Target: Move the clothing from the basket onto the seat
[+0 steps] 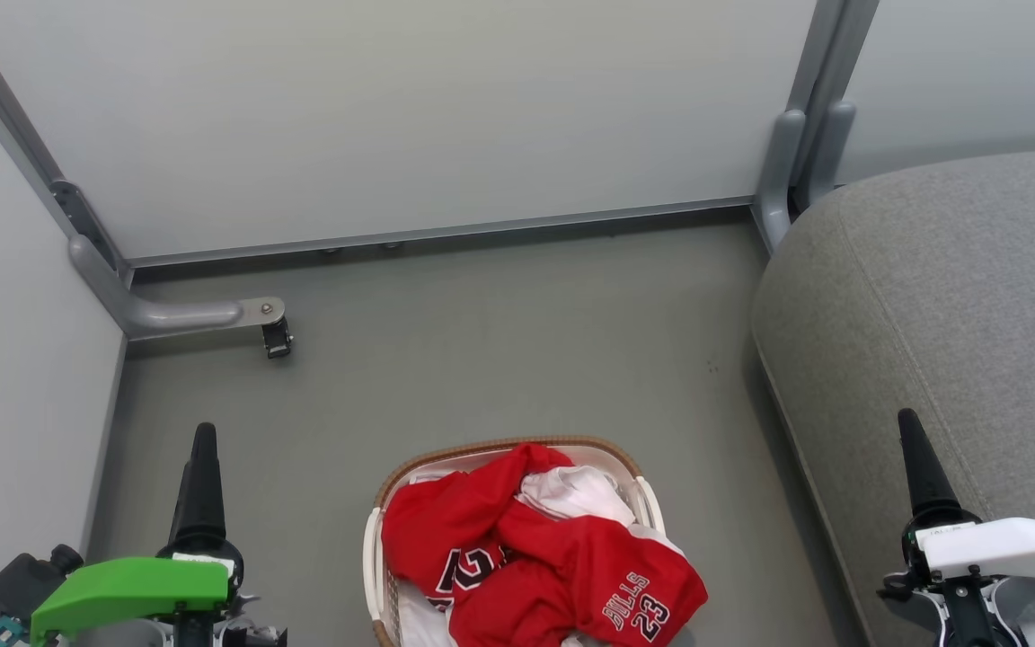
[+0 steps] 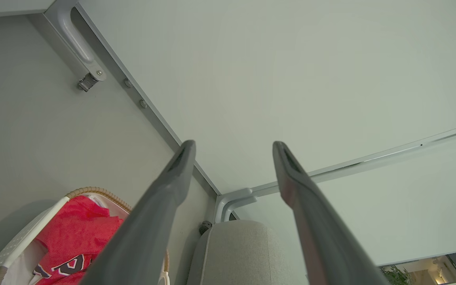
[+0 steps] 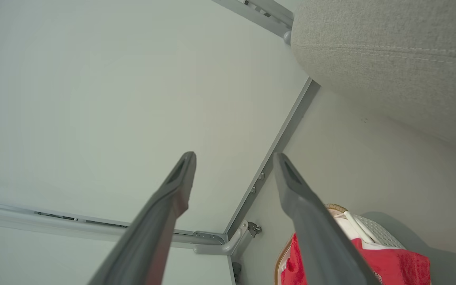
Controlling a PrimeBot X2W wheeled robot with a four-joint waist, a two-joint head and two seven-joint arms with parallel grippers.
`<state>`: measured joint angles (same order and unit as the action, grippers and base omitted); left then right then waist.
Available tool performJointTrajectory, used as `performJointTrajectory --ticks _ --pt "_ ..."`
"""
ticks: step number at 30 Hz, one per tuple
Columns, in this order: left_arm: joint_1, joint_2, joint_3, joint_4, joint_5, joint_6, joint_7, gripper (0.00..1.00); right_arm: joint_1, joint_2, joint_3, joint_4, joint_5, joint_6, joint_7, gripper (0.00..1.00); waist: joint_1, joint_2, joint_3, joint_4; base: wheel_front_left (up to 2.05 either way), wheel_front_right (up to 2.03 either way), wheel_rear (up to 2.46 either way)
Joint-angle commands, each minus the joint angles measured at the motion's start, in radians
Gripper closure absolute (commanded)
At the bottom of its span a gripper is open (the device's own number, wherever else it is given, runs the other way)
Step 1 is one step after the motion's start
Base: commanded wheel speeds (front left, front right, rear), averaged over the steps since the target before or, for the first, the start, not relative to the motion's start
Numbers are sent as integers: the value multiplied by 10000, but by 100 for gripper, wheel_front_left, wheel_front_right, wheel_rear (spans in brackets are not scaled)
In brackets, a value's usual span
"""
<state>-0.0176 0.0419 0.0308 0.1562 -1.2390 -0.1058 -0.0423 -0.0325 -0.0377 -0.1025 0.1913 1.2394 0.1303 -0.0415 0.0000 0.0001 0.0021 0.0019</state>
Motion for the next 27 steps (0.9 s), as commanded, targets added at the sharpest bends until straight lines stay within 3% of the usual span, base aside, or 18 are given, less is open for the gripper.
performJointTrajectory --ticks 1,17,27 --pt "26 52 -70 -251 392 65 -111 0 -76 -68 -7 -267 -441 4 -117 0 0 -1 3 1 0 0 0" --pt "274 68 -902 -524 3687 306 -636 0 262 -89 981 -919 -4551 4 -642 0 0 -1 50 3 0 0 0" --pt "380 77 -1292 -418 5619 531 -927 0 398 -99 1257 -746 -6019 5 -933 0 0 -1 64 14 0 0 0"
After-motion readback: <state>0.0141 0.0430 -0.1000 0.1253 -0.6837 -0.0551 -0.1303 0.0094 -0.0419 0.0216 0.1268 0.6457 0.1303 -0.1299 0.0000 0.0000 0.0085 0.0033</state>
